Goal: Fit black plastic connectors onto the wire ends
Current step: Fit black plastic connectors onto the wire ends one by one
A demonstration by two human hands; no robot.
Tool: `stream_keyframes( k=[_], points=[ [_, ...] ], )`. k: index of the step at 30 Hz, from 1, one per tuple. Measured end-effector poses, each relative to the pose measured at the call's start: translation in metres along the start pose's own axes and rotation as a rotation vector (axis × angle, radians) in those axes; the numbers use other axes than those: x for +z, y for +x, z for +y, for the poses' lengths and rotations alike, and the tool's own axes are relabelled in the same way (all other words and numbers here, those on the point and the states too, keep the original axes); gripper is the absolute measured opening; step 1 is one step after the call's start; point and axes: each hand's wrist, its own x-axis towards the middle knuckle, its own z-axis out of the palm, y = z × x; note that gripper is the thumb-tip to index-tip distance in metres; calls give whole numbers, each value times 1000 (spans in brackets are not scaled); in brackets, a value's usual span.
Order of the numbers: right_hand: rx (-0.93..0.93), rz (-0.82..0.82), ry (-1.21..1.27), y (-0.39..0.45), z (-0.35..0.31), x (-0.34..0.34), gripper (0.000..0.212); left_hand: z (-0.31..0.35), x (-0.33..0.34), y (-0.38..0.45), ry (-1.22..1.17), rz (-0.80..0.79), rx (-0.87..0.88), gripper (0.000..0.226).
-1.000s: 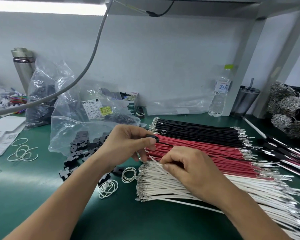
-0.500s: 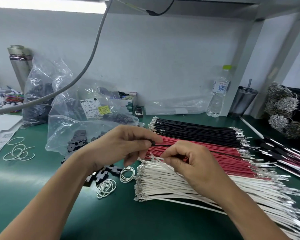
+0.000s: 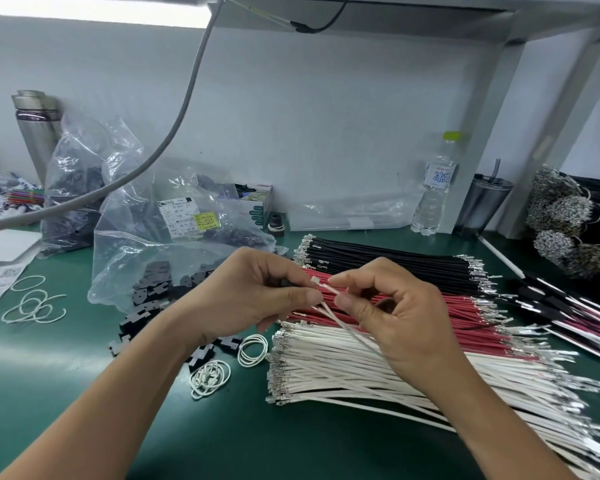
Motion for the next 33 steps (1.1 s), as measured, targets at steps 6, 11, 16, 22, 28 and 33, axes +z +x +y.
stream_keyframes(
  k=[6, 11, 16, 22, 28, 33],
  points=[
    [-18, -30, 35, 1, -3, -8, 23, 4, -10, -6, -29, -218, -122, 30],
    [-3, -16, -115, -1, -1, -8, 17, 4, -17, -5, 33, -48, -134, 32],
    [-156, 0, -292, -4, -2, 0, 6, 1, -2, 2, -66, 93, -133, 33],
    [-193, 53, -379, -5, -2, 1, 7, 2, 6, 4, -110, 188, -103, 29],
    [-183, 67, -346, -5, -3, -1, 8, 3, 8, 4, -145, 209, -114, 27],
    [-202, 93, -392, -5, -3, -2, 7, 3, 9, 4, -177, 207, -135, 27]
  ],
)
